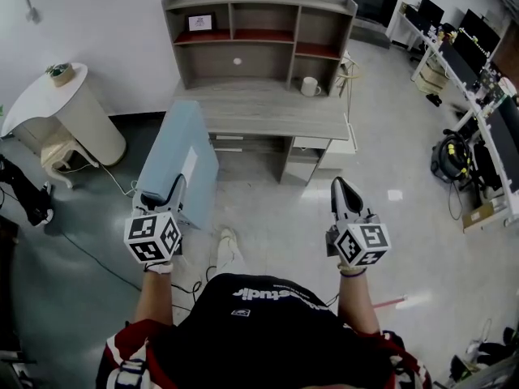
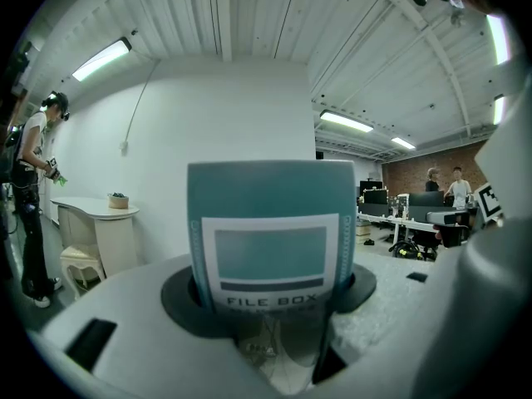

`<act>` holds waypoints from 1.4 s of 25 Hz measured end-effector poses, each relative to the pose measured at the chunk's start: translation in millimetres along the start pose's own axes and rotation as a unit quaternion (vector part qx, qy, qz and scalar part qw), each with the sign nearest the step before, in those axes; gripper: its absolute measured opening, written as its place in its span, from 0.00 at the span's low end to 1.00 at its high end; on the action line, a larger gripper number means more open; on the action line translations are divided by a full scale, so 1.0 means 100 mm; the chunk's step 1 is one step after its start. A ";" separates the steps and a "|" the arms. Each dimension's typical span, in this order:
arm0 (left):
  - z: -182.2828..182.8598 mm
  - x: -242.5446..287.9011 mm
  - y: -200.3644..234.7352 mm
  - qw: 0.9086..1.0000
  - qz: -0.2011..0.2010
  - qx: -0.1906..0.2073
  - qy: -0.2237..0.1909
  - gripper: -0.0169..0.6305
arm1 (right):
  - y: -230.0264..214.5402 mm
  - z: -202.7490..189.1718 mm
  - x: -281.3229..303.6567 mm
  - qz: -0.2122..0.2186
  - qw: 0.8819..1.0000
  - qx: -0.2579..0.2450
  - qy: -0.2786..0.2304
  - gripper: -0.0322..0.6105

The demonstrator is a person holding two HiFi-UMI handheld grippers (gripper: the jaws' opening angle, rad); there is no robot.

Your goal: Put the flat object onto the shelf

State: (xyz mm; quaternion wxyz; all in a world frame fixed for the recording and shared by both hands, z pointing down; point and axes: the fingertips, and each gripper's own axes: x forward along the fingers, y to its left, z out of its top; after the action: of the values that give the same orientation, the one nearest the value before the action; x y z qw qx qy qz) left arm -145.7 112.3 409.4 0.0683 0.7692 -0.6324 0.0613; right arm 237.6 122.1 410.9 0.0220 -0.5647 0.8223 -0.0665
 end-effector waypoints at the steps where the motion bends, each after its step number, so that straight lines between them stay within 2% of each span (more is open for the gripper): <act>1: 0.01 0.01 0.01 1.000 0.001 0.000 0.000 0.43 | 0.00 0.01 0.01 0.000 1.000 -0.001 0.001 0.04; 21: 0.20 0.60 0.30 1.000 0.008 -0.004 -0.008 0.43 | -0.05 0.16 0.67 0.008 1.000 -0.008 0.006 0.04; 35: 0.36 1.44 0.66 1.000 0.004 -0.006 -0.009 0.43 | -0.12 0.30 1.54 0.008 1.000 -0.018 0.007 0.04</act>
State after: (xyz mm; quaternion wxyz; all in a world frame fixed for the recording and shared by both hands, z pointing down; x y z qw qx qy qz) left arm -182.4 -45.9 401.5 0.0676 0.7665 -0.6367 0.0510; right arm 196.5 -28.4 388.4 0.0067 -0.5577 0.8281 -0.0559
